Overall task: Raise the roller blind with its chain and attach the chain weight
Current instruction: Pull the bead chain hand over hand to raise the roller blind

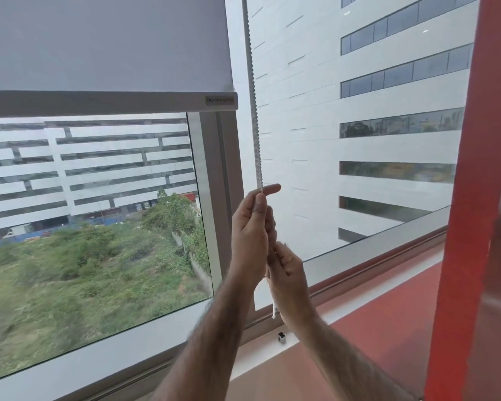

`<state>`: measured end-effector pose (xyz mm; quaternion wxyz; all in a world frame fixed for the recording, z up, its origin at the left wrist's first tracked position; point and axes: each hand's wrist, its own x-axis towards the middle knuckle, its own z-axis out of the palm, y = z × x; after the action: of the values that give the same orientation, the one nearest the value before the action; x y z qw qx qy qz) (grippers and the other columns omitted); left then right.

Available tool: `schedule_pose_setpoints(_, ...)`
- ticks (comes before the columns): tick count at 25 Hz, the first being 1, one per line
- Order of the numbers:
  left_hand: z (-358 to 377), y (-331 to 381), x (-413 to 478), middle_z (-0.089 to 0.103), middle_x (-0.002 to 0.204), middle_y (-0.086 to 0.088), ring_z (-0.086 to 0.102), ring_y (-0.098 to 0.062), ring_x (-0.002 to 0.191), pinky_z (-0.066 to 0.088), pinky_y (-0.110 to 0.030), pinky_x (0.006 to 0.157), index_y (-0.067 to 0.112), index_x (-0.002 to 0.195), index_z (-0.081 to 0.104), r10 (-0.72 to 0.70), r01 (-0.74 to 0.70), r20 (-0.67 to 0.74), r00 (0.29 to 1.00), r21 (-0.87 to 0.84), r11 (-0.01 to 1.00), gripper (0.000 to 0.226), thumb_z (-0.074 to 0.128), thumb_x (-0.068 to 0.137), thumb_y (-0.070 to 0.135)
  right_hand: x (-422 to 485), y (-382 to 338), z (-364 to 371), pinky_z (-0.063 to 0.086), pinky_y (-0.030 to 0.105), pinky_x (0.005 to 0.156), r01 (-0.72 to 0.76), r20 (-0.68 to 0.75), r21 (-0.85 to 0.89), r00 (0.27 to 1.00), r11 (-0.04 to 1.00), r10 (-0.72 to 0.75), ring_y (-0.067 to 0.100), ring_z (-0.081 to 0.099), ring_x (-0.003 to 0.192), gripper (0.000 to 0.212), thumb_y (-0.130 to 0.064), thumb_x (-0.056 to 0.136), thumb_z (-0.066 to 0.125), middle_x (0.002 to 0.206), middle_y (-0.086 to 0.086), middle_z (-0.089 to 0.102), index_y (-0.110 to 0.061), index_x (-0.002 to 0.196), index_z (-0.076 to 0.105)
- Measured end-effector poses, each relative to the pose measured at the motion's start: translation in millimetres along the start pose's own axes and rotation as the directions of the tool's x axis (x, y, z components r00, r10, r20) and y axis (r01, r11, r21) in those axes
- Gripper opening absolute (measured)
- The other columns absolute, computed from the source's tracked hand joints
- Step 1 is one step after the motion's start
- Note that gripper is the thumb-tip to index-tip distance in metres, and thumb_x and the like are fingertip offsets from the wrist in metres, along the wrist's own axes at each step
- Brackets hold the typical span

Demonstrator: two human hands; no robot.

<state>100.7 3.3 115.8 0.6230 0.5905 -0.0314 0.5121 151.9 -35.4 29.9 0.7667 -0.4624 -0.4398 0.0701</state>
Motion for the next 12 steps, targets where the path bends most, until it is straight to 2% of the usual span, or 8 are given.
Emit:
schedule_pose_setpoints(2, 0, 0, 1, 0.024, 0.058, 0.001, 0.02, -0.007, 0.044, 0.017, -0.022, 0.041, 0.016, 0.11, 0.072, 0.042, -0.041, -0.019, 0.999, 0.039, 0.998, 0.028, 0.044, 0.112, 0.019, 4, -5, -8, 0.034, 0.03, 0.054, 0.022, 0.007, -0.072, 1.0, 0.997, -0.022, 0.012, 0.04, 0.058, 0.03, -0.019, 0.103, 0.055, 0.061, -0.003, 0.048, -0.005, 0.077, 0.057)
schedule_pose_setpoints(4, -5, -4, 1, 0.026, 0.056, 0.002, 0.021, -0.007, 0.043, 0.018, -0.022, 0.042, 0.014, 0.106, 0.07, 0.081, -0.079, -0.03, 0.996, 0.08, 0.994, 0.027, 0.043, 0.112, 0.018, 13, -17, -16, 0.046, 0.025, 0.062, 0.02, 0.005, -0.085, 1.0, 0.996, -0.019, 0.011, 0.054, 0.065, 0.019, -0.019, 0.096, 0.053, 0.069, -0.001, 0.06, -0.011, 0.083, 0.064)
schedule_pose_setpoints(6, -13, -12, -2, 0.027, 0.055, 0.003, 0.021, -0.007, 0.043, 0.019, -0.021, 0.042, 0.013, 0.104, 0.068, 0.099, -0.095, -0.035, 0.994, 0.09, 0.991, 0.027, 0.042, 0.112, 0.018, 29, -35, -19, 0.052, 0.018, 0.071, 0.035, -0.059, -0.095, 0.997, 0.995, -0.041, 0.012, 0.065, 0.078, 0.019, -0.015, 0.092, 0.049, 0.083, 0.003, 0.07, -0.012, 0.09, 0.068)
schedule_pose_setpoints(9, -22, -35, -15, 0.03, 0.054, 0.009, 0.022, -0.006, 0.043, 0.02, -0.02, 0.042, 0.021, 0.097, 0.069, 0.054, -0.045, -0.064, 0.996, 0.14, 0.989, 0.029, 0.043, 0.111, 0.02, 55, -68, -11, 0.055, 0.024, 0.074, 0.088, -0.073, -0.099, 0.993, 0.991, -0.096, 0.02, 0.07, 0.086, 0.024, -0.01, 0.099, 0.046, 0.093, 0.009, 0.075, -0.007, 0.095, 0.069)
schedule_pose_setpoints(10, -23, -44, -23, 0.032, 0.054, 0.011, 0.023, -0.006, 0.044, 0.019, -0.021, 0.042, 0.026, 0.093, 0.07, 0.027, -0.015, -0.072, 0.997, 0.163, 0.987, 0.032, 0.044, 0.111, 0.02, 62, -77, -6, 0.056, 0.026, 0.073, 0.068, -0.036, -0.078, 0.997, 0.995, -0.071, 0.022, 0.071, 0.084, 0.026, -0.01, 0.103, 0.044, 0.095, 0.012, 0.076, -0.005, 0.099, 0.069)
schedule_pose_setpoints(12, -27, -58, -38, 0.036, 0.054, 0.015, 0.025, -0.003, 0.045, 0.018, -0.024, 0.041, 0.034, 0.084, 0.069, -0.035, 0.048, -0.082, 0.996, 0.173, 0.984, 0.038, 0.045, 0.11, 0.021, 68, -87, 6, 0.054, 0.03, 0.064, -0.072, 0.067, 0.034, 0.995, 0.997, 0.07, 0.023, 0.068, 0.071, 0.029, -0.014, 0.107, 0.041, 0.089, 0.017, 0.074, -0.002, 0.103, 0.067)
